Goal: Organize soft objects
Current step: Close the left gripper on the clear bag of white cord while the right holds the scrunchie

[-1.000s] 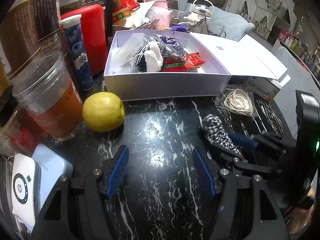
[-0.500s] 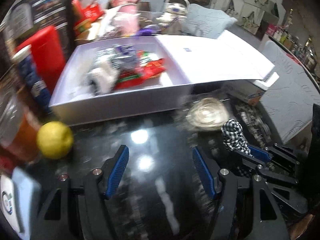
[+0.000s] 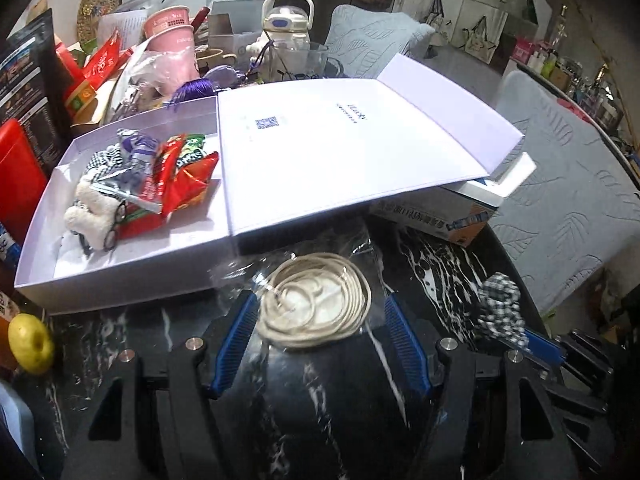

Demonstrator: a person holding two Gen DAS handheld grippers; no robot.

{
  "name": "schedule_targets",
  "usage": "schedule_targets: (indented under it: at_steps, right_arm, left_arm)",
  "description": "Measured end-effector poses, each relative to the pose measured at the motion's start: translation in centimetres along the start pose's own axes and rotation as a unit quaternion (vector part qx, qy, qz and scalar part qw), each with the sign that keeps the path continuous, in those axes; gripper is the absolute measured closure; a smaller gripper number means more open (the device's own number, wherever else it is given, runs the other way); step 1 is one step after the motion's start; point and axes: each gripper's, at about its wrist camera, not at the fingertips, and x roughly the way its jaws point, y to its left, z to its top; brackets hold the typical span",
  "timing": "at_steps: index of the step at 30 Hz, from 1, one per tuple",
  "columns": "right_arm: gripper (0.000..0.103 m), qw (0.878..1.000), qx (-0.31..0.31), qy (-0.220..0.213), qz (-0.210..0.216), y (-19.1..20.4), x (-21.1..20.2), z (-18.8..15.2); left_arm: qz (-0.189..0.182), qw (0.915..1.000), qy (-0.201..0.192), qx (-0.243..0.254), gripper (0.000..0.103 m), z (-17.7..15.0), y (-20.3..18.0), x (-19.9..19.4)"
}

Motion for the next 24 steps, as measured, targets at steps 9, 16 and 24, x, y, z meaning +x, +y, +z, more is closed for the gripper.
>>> schedule_targets:
  at_steps: [9,16,24]
  right_arm:
    - [0.083,1.0,0.016,0.006,-0.004,-1.7,0.8,0.6]
    - [0.083,1.0,0.022,0.012,0.01,-2.2,1.3,0.8]
    - [0.083,0.999,0.024,0.017,0.015,-2.3,1.5,0.5]
  left_arm:
    - [0.073,0.9969,0.031,-0.002,0.037,0.5,-0.2,4.5]
    - [0.046,0.9973,0.056,-0.01,0.002,0.3,0.6,6.6]
    - [0.047,0.998,0.041,0.01,0.001,0.2,0.3,6.9]
